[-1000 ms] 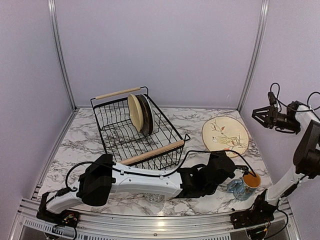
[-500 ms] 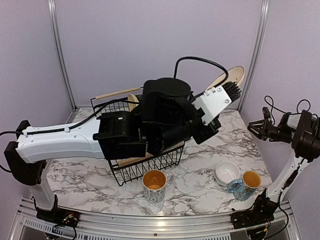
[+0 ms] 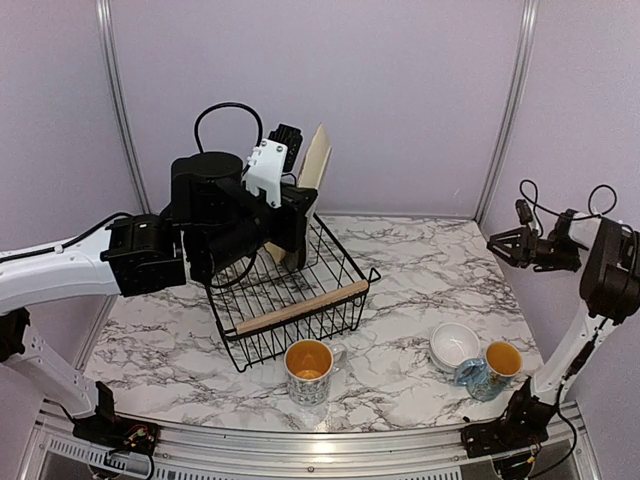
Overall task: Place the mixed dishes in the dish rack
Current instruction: Pass from the right arm to the left, then insert the plate into the dish rack.
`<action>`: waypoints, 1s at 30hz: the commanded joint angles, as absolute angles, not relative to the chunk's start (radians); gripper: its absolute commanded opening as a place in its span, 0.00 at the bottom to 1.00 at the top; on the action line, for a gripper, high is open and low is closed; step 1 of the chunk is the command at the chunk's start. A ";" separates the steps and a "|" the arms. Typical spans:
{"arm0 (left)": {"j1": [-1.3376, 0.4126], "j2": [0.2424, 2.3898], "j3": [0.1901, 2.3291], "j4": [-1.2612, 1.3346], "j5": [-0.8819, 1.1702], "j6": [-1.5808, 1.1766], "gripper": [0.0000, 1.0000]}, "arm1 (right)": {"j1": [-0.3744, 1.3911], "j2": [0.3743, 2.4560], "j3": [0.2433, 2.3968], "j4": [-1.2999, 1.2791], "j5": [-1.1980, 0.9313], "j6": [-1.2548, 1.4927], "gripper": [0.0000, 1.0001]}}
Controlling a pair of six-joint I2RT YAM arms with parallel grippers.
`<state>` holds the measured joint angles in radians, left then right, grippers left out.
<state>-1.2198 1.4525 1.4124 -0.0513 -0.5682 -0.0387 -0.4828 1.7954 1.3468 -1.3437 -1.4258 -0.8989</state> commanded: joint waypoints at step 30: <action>-0.692 1.371 1.220 -0.031 -0.305 -0.646 0.00 | -0.394 1.148 0.837 -0.124 -0.553 -0.201 0.98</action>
